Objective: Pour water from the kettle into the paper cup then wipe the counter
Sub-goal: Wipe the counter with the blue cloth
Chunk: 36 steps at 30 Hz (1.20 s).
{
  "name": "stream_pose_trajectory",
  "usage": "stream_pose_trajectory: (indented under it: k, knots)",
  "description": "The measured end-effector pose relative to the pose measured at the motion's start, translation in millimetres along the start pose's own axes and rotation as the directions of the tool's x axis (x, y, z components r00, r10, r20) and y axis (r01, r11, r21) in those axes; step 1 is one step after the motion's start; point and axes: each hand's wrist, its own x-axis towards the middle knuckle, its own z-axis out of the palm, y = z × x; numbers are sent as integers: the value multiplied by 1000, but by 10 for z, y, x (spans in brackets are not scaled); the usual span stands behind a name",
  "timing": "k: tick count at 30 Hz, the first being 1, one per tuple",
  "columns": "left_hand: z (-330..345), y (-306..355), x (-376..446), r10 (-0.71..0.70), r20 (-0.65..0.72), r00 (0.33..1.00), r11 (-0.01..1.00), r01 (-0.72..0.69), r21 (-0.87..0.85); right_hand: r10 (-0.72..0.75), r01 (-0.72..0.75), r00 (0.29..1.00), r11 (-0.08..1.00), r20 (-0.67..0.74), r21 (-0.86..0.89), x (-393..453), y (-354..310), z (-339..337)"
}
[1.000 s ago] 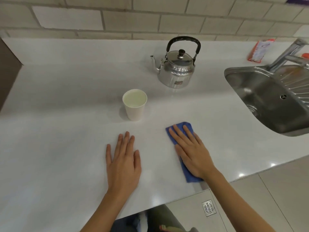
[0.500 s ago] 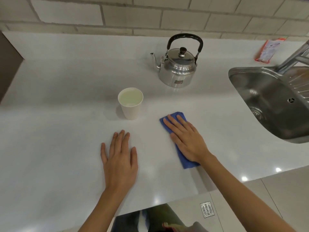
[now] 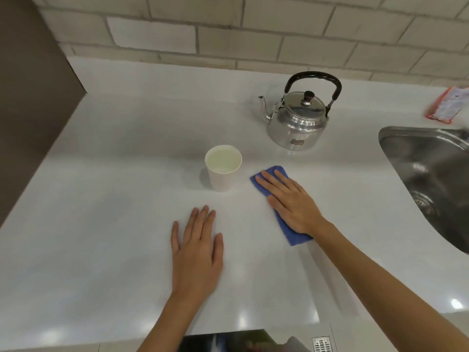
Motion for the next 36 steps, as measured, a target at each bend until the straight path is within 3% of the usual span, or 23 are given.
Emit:
stream_pose_trajectory:
  k: [4,6,9,14,17,20,24,26,27,29,31,33,34,36]
  knots:
    - [18,4,-4,1,-2,1000,1000,-1,7,175,-177,983,983,-49,-39,731,-70,-62]
    - [24,-2,-4,-4,-2,1000,1000,4,7,176,-179,983,982,-51,-54,897,-223,-31]
    - [29,-20,-3,6,6,1000,1000,-7,18,91,-94,995,993,-48,-75,552,-365,81]
    - [31,-19,7,4,8,1000,1000,-4,5,221,-222,973,975,-68,-14,-297,-577,161]
    - [29,-9,6,-4,-15,1000,1000,4,-24,171,-173,983,984,-60,-35,-506,-848,232]
    - [-6,-3,13,-47,-52,998,981,36,-192,58,-58,998,998,-26,-5,-598,-1153,331]
    - [-144,-18,-34,-165,-88,982,877,105,-470,-29,30,999,999,-22,30,-485,-1657,486]
    - [-224,-47,-104,-218,-129,967,848,122,-515,-95,97,995,977,-16,192,-361,-1923,513]
    - [-258,-45,-143,-256,-144,956,822,137,-553,-116,115,993,926,-20,359,-311,-2005,491]
    - [-295,9,-214,-312,-134,941,761,163,-628,-7,23,1000,711,-26,703,-298,-1991,389]
    - [-237,129,-270,-299,-76,951,808,210,-551,225,-65,969,620,-98,782,-384,-1775,281]
    - [-90,253,-307,-218,-10,976,951,210,-229,369,-115,902,703,-222,702,-479,-1486,227]
    - [-23,311,-302,-179,18,984,982,179,-62,396,-152,881,757,-260,636,-500,-1363,219]
    - [72,356,-258,-156,19,988,982,153,107,403,-234,871,844,-280,483,-482,-1203,228]
